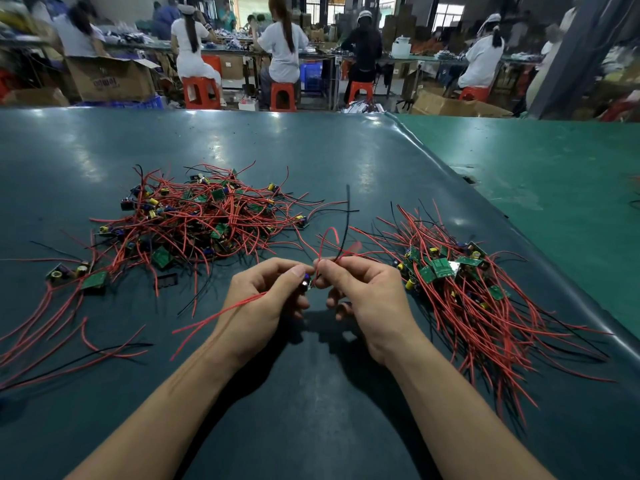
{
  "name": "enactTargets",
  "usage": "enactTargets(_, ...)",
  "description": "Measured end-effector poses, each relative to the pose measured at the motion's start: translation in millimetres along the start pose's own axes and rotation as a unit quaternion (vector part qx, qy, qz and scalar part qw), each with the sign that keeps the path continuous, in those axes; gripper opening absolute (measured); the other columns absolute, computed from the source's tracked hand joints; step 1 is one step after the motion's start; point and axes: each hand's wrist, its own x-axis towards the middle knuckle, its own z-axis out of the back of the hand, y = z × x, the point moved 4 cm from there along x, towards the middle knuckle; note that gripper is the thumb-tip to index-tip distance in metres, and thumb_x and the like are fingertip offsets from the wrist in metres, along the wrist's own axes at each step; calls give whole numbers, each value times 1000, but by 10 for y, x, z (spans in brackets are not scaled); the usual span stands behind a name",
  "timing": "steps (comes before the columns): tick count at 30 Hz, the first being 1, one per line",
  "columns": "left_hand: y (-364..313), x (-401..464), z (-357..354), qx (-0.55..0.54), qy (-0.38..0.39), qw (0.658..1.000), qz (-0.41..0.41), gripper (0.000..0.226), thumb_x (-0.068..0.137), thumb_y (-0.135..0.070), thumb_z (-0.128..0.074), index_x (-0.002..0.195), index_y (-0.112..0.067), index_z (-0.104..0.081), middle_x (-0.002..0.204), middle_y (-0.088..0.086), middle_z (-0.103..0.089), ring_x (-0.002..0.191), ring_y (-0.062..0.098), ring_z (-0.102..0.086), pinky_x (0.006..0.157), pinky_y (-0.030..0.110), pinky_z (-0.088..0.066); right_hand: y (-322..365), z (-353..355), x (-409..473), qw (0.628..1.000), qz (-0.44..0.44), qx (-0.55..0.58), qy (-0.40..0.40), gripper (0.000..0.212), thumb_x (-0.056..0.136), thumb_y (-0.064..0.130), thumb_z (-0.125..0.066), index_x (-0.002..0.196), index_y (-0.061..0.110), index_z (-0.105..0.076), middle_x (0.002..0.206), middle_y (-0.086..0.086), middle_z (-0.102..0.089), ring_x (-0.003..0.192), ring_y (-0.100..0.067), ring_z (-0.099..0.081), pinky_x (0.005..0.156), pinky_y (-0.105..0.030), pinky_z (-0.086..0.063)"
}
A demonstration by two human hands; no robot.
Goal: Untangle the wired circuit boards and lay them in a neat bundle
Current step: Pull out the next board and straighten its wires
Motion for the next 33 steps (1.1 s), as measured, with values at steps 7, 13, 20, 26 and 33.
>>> enactTargets(7,7,-10,-19,81,-3,994,-68,19,71,-36,-78,80,-20,-72,63,-2,-64,54,15,-47,53,24,-37,15,11,-14,1000,3,-11,-3,12,83,20,-76,72,13,-76,64,-4,-68,50,-9,-54,42,-20,-40)
enactTargets(13,-53,47,33,-35,18,997,-73,9,74,-22,-75,82,-25,-75,91,-6,-72,82,8,-62,67,21,-48,25,19,10,999,-26,24,-39,20,90,22,-68,75,10,-73,62,-1,-66,45,-9,-52,39,-18,-37)
enactTargets(20,-4,-7,-25,-24,79,996,-45,26,70,-28,-75,91,-18,-64,84,-9,-67,75,7,-60,63,23,-48,2,59,38,988,-79,117,-55,16,90,18,-67,79,7,-69,68,-6,-70,47,-12,-58,41,-18,-43)
enactTargets(26,-31,-3,-42,35,-15,999,-37,41,69,-31,-76,96,-10,-54,87,2,-67,67,11,-63,59,23,-52,-5,-64,-38,998,-49,37,30,16,87,-1,-67,79,13,-68,65,0,-68,51,-11,-62,39,-20,-43)
enactTargets(33,-93,24,12,4,-53,996,-65,12,85,-18,-65,82,-7,-61,95,8,-73,77,10,-68,60,20,-53,12,-62,-20,997,-50,59,3,10,84,2,-71,81,11,-70,73,-3,-73,52,-10,-61,39,-19,-43)
